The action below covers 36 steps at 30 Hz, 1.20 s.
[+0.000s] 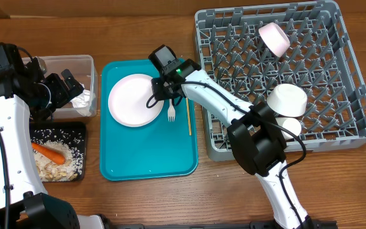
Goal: Sort waste into correct bins and load items into the dishwasher rack
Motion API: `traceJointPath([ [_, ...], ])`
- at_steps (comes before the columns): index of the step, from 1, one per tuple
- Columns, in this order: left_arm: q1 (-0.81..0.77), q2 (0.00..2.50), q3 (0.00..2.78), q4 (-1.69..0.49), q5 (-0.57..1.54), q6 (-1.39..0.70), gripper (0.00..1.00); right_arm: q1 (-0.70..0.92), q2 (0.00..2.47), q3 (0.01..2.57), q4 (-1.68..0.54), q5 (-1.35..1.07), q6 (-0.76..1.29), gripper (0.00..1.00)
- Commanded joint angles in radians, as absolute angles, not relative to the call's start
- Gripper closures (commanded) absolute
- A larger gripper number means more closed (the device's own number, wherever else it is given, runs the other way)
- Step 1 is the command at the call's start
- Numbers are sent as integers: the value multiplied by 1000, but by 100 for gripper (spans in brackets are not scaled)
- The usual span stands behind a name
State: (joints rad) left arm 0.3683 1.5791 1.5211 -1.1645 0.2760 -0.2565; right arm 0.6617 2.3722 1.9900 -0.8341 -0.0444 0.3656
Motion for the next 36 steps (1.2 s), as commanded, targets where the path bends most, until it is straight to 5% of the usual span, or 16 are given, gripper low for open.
traceJointPath([
  [1, 366, 1557, 1538, -1166, 281, -262, 0, 660, 2320, 2032, -854, 0, 360, 96],
  [21, 366, 1557, 1538, -1166, 281, -262, 0, 660, 2116, 2032, -908, 44, 337, 96],
  [36, 366, 1557, 1538, -1166, 281, -262, 0, 608, 1906, 2032, -1063, 489, 274, 96],
])
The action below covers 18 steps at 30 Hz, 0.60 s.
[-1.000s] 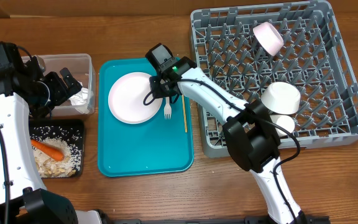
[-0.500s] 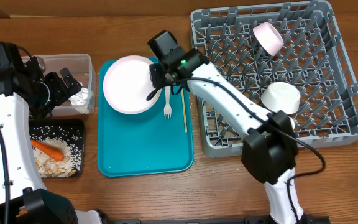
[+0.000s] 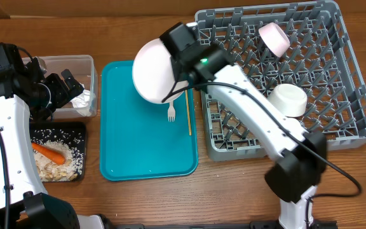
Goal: Sort waste into correct bins and load items into the dishwasher rack
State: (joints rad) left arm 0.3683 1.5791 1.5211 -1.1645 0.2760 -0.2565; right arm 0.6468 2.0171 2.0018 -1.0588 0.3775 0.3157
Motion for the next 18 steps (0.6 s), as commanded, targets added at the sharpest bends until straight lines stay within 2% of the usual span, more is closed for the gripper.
traceJointPath([
  [1, 366, 1557, 1538, -1166, 281, -262, 0, 595, 1891, 2032, -1071, 502, 262, 96],
  [13, 366, 1557, 1538, -1166, 281, -262, 0, 305, 1842, 2016, -1158, 683, 222, 96],
  [18, 366, 1557, 1538, -1166, 281, -262, 0, 228, 1843, 2015, -1158, 683, 165, 96],
])
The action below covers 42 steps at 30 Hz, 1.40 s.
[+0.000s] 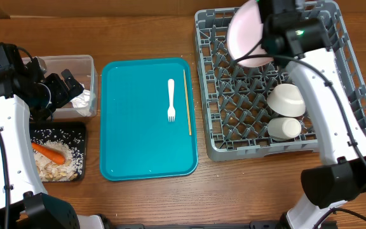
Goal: Sort waste into correct bins and load items into the dishwasher rack
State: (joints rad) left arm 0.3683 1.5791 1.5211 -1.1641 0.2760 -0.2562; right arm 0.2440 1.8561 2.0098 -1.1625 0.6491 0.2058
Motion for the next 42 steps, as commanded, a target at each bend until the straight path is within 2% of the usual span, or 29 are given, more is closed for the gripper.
traceJointPath([
  [1, 366, 1557, 1538, -1166, 281, -262, 0, 220, 1845, 2015, -1158, 683, 151, 96],
  [7, 366, 1557, 1538, -1166, 281, -262, 0, 212, 1855, 1987, -1151, 739, 122, 96],
  [20, 366, 1557, 1538, -1166, 281, -262, 0, 231, 1855, 1736, -999, 801, 28, 96],
  [36, 366, 1557, 1538, -1166, 281, -262, 0, 308, 1856, 1720, -1008, 794, 28, 96],
  [42, 366, 1557, 1538, -1166, 281, -262, 0, 322, 1856, 1721, -1031, 670, 30, 91],
])
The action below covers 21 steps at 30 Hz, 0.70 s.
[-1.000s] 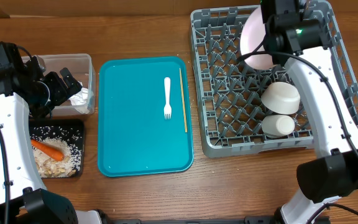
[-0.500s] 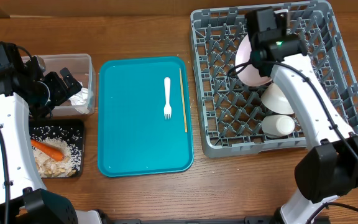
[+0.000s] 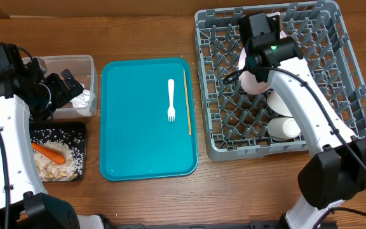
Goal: Sort waste into correct bins and load items into the dishwasher rack
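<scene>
A white plate [image 3: 253,75] stands on edge among the tines of the grey dishwasher rack [image 3: 348,76], left of two white bowls [image 3: 290,102]. My right gripper [image 3: 254,58] reaches down from above and is shut on the plate's top edge. A white fork [image 3: 171,100] and a thin wooden stick [image 3: 187,102] lie on the teal tray [image 3: 138,146]. My left gripper [image 3: 67,87] hovers open at the clear bin [image 3: 75,63], next to crumpled white paper [image 3: 84,99].
A black bin [image 3: 75,130] at the front left holds rice and a carrot piece [image 3: 49,152]. A pink bowl in the rack's far part is mostly hidden behind my right wrist. The rack fills the table's right side.
My right gripper has lowered the plate from above the rack's far left part to standing on edge between the tines. The left arm has not moved.
My right gripper was at the white plate lying on the teal tray. Then it held the plate tilted above the tray's far right corner, then over the rack. Now the plate stands in the rack. The fork and the stick stayed on the tray.
</scene>
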Motion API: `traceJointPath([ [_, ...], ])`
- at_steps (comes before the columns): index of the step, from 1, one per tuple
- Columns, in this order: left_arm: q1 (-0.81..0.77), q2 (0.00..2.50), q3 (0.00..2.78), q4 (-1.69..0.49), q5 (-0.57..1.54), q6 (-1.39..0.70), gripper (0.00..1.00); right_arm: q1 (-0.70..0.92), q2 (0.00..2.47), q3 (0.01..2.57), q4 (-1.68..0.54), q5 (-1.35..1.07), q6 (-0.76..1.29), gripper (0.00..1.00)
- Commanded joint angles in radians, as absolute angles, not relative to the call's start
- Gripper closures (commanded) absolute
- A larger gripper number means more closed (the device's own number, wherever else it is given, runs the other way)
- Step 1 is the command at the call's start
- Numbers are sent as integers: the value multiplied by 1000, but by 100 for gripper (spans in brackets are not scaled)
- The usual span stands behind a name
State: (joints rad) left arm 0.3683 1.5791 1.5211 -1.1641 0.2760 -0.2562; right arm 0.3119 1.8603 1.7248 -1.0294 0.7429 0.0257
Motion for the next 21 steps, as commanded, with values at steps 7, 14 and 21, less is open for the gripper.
traceJointPath([
  [7, 366, 1557, 1538, -1166, 281, -262, 0, 321, 1855, 1721, -1030, 649, 37, 50],
  [14, 366, 1557, 1538, -1166, 281, -262, 0, 322, 1847, 1753, -1045, 651, 94, 27],
  [21, 366, 1557, 1538, -1166, 281, -262, 0, 322, 1769, 1861, -1101, 393, 162, 33],
])
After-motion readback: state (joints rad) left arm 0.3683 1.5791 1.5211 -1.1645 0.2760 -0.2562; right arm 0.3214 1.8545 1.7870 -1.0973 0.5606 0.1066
